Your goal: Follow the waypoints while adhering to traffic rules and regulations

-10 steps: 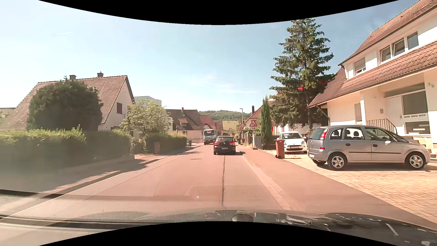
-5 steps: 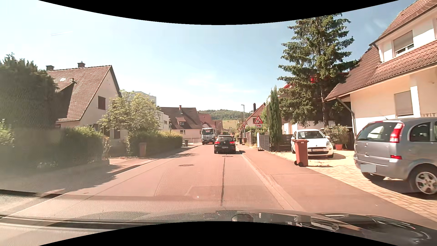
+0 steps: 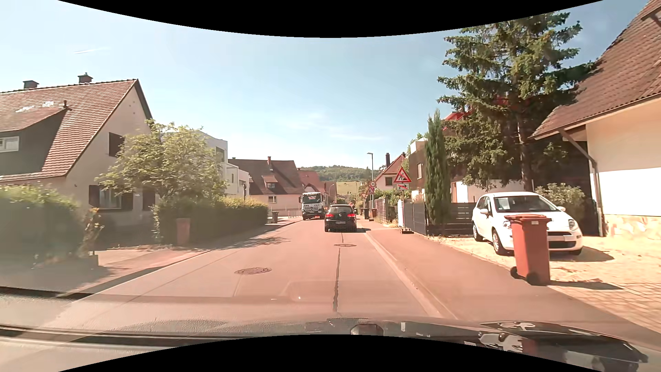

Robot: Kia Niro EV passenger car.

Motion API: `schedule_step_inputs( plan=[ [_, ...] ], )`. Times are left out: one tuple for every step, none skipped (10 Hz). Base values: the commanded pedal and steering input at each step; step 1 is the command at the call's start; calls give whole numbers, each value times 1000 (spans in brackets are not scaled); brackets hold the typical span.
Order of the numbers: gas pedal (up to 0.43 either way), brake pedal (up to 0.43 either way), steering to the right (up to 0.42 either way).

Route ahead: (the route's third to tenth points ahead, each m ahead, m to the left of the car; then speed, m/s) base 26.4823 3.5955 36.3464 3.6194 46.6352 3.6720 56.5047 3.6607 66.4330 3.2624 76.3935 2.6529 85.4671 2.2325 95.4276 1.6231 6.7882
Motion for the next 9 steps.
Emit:
schedule_step_inputs(
  plan=[
    [79,0,-1],
    [79,0,-1],
    [79,0,-1],
    [79,0,-1],
    [79,0,-1],
    [79,0,-1],
    [79,0,-1],
    [79,0,-1],
    [79,0,-1]
  ],
)
